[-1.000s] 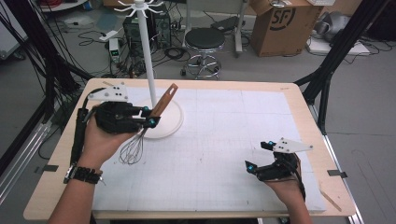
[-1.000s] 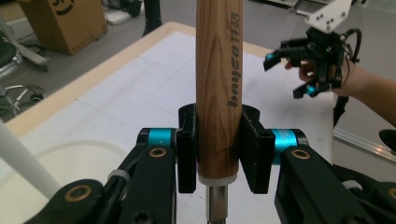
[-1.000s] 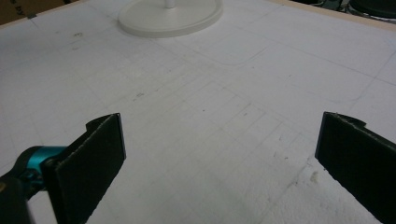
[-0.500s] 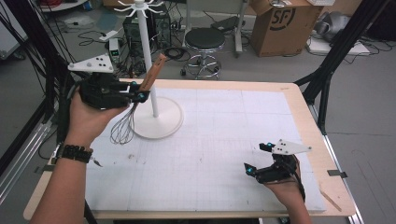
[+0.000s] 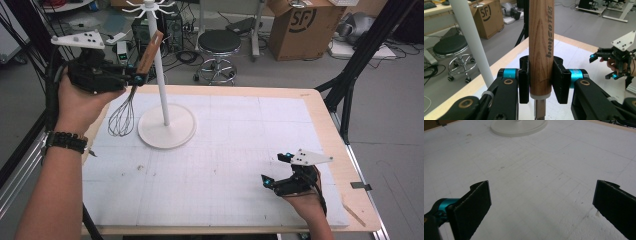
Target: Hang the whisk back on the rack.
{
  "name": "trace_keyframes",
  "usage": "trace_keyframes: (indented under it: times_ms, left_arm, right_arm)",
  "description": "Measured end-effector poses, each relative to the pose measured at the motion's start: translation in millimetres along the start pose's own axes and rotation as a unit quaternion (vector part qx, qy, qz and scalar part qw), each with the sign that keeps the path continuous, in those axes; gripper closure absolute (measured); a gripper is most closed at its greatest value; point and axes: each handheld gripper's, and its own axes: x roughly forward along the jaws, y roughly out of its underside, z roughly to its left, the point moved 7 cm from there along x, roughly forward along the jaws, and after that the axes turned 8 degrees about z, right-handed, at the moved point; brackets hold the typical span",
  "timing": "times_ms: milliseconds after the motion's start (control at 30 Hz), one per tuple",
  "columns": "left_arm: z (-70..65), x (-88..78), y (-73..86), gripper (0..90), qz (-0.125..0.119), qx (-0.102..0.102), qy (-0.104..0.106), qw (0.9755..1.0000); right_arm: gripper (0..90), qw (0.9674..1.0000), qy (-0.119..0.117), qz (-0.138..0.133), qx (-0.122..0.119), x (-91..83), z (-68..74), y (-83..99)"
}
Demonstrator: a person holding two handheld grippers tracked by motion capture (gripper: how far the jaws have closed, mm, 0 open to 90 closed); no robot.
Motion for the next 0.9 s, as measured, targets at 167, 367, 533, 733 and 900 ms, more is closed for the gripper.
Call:
trace_keyframes:
  times_ms: [167,367,533,733,900]
  left_arm:
    - [6.3,-9.0,-11.7,70.5,-0.013,-0.001,0.0,0.9999]
    - [16.7,-14.8,-14.6,70.5,-0.025,-0.016,-0.007,0.9995]
    - [26.5,-20.1,-12.1,70.5,-0.032,-0.029,-0.014,0.999]
    - [39.0,-29.0,-6.6,70.5,-0.036,-0.045,-0.023,0.9981]
    - [45.4,-32.1,-3.3,70.5,-0.037,-0.052,-0.029,0.9975]
  right_arm:
    - [0.6,1.0,0.0,0.001,0.001,0.2,-0.1,0.1]
    - [0.5,1.0,0.001,0.002,0.0,-0.7,-0.4,1.1]
    - [0.5,1.0,0.0,0.004,0.0,0.1,0.0,1.5]
    - [0.6,1.0,0.0,0.003,0.001,-0.5,-0.2,1.6]
    - [0.6,1.0,0.0,0.006,0.002,0.7,-0.1,1.7]
